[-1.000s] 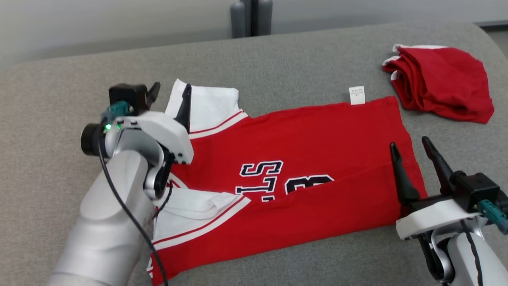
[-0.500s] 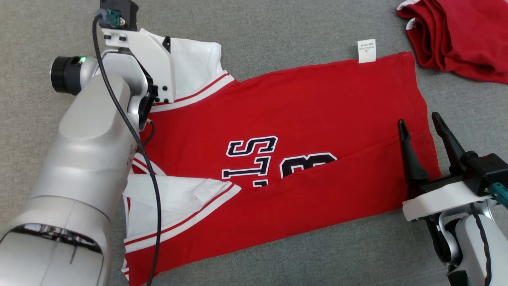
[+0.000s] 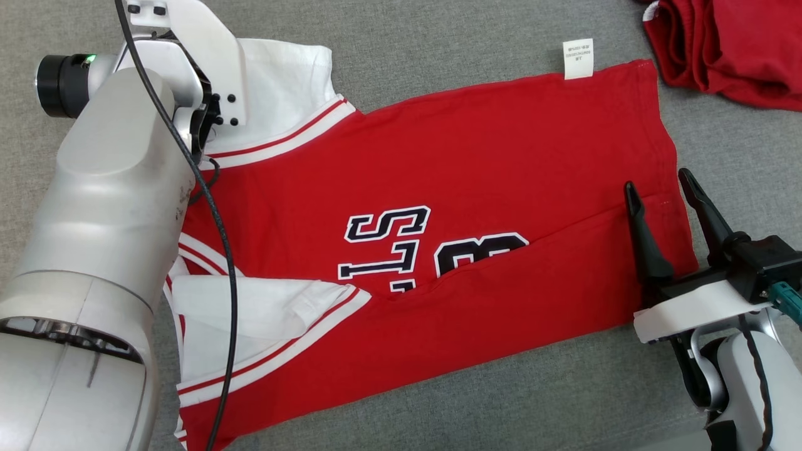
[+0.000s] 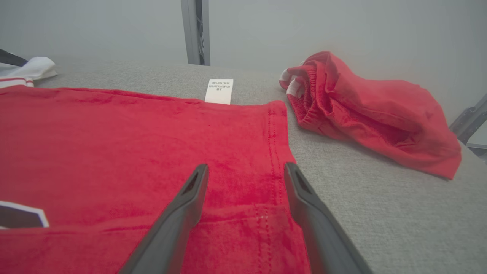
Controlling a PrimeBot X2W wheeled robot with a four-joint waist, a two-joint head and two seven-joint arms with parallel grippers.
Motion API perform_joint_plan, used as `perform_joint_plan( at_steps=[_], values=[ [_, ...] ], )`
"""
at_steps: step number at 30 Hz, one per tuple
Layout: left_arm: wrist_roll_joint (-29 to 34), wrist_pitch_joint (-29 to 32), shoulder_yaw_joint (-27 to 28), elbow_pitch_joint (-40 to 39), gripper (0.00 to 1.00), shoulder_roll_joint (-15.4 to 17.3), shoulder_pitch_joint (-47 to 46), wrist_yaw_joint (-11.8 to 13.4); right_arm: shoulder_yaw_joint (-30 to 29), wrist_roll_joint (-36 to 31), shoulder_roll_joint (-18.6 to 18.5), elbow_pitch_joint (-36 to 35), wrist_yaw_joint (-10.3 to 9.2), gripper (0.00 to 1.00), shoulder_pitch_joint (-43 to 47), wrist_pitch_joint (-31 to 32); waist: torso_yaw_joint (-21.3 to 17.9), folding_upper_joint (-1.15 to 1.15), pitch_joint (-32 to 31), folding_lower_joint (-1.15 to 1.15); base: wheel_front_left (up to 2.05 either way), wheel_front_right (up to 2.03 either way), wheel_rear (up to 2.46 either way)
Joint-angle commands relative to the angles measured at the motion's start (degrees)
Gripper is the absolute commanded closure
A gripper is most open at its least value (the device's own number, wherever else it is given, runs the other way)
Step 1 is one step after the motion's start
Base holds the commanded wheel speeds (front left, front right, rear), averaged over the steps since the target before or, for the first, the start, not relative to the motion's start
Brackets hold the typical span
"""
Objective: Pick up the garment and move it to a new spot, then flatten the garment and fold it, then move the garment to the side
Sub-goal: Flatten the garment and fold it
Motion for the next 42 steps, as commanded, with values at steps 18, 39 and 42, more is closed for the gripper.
perform_joint_plan(
  at_steps=[18, 39, 42],
  values=[
    [-0.8, -13.1, -1.0, -2.6, 1.0, 1.7, 1.3, -6.9, 2.8, 8.7, -3.5, 5.0, -0.02, 0.0, -9.4, 4.7, 1.1, 0.0, 0.1, 0.0, 0.0, 0.0, 0.0],
    [0.6, -15.6, -5.6, -7.9, 1.0, 1.5, 3.2, -8.8, 9.1, 24.9, -10.8, 22.4, -0.01, 0.0, -32.3, 37.8, 5.3, 0.0, -0.4, 0.0, 0.0, 0.0, 0.0],
    [0.6, -15.0, -5.9, -8.5, 1.0, 1.5, 3.7, -8.5, 9.9, 25.4, -10.7, 24.2, -0.01, 0.0, -33.5, 40.0, 5.5, 0.0, -0.6, 0.0, 0.0, 0.0, 0.0]
  ],
)
